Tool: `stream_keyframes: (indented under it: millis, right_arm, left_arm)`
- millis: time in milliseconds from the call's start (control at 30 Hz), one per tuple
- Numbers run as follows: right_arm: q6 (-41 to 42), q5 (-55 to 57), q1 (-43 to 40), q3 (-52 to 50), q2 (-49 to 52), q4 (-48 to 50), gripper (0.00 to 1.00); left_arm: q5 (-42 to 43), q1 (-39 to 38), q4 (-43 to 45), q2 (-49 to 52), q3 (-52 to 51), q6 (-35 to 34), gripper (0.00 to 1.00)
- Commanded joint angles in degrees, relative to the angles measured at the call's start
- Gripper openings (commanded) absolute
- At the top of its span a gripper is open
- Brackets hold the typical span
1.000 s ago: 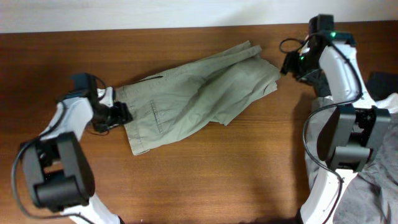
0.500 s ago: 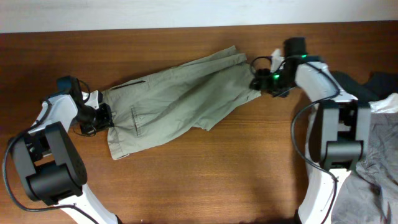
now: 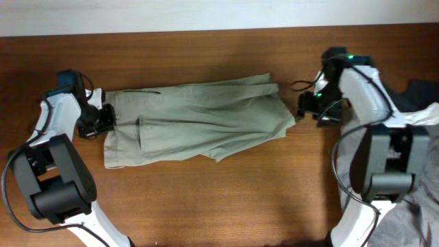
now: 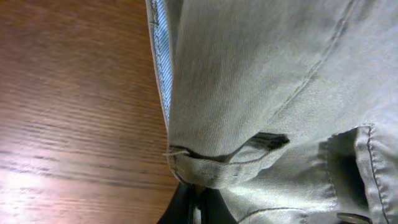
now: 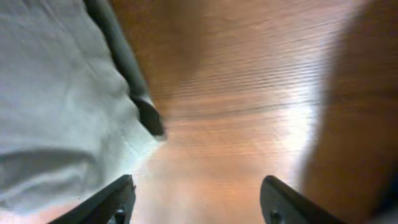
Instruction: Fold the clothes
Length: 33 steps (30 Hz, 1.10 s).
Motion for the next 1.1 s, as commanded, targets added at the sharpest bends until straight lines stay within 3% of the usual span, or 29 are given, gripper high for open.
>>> stream_keyframes:
  millis: [0,67,167,200,333,400,433,500,533,567,600,633,667,700,833,933,1000,1067]
  right_arm:
    - [-1.66,0.22,0.13,2.82,-2.80,0.90,0.71]
    - [-7.23,-11.02,1.14,2.34,-2.43,10.78,0.67]
    - [-6.67,-11.06,4.20,1.40,-1.11,21.81,0.68]
    - [-5.38,-10.88,5.73,1.31,0.35,25.33,0.66]
    - [7.13,-4.90,9.29,1.31,6.73,30.51,0.62]
    - [10.03,-12.37,10.51,1.31,10.95,38.07,0.62]
    - [13.53,-13.31,10.82,1.31,12.15,41.44,0.55]
    - [16.28,-13.05,10.71,1.31,12.79,50.49,0.12]
    - [16.33,-13.68,10.14,1.49,12.55,58.29,0.04]
    - [16.37,-15.85,9.42,1.79,12.28,63.19,0.06]
    - [17.35,-17.99,8.57,2.27,12.04,65.96,0.16]
    - [19.34,-19.12,7.43,2.73,11.69,66.01,0.25]
    - [19.30,-20.79,5.97,2.78,11.41,63.63,0.65]
    - [18.64,-21.35,4.50,2.78,11.34,59.49,0.69]
    - [6.99,-26.12,-3.30,2.78,9.68,40.06,0.62]
    - [-2.64,-26.08,-6.62,2.71,9.40,22.45,0.58]
    - [-10.60,-26.08,-5.01,2.71,9.51,14.99,0.51]
    - [-13.18,-25.86,-1.70,2.71,9.51,13.51,0.48]
  left_arm:
    - [-1.84,0.44,-1.64,0.66,0.92,0.98,0.03]
    - [-1.88,0.44,-3.19,0.66,0.92,0.96,0.13]
    - [-1.88,0.44,-4.22,0.66,0.92,0.94,0.51]
    - [-1.86,0.44,-4.42,0.66,0.92,0.94,0.57]
    - [-1.86,0.44,-4.42,0.66,0.92,0.96,0.61]
    - [-1.86,0.44,-4.39,0.66,0.92,0.94,0.61]
    - [-1.86,0.44,-4.42,0.66,0.92,0.94,0.62]
    - [-1.84,0.44,-4.46,0.66,0.92,0.94,0.62]
    - [-1.84,0.44,-4.44,0.66,0.92,0.94,0.62]
    - [-1.86,0.44,-4.46,0.66,0.92,0.94,0.62]
    - [-1.86,0.44,-4.59,0.66,0.92,0.94,0.62]
    - [-1.86,0.44,-4.61,0.66,0.92,0.96,0.62]
    - [-1.86,0.44,-4.61,0.66,0.92,0.96,0.62]
    - [-1.88,0.44,-4.61,0.66,0.92,0.98,0.62]
    - [-1.84,0.44,-4.59,0.66,1.09,1.84,0.63]
    - [2.73,0.44,-4.70,0.61,2.89,2.73,0.63]
    - [4.42,0.44,-5.49,0.61,5.90,2.73,0.63]
    - [5.14,0.44,-7.58,0.61,10.10,2.71,0.63]
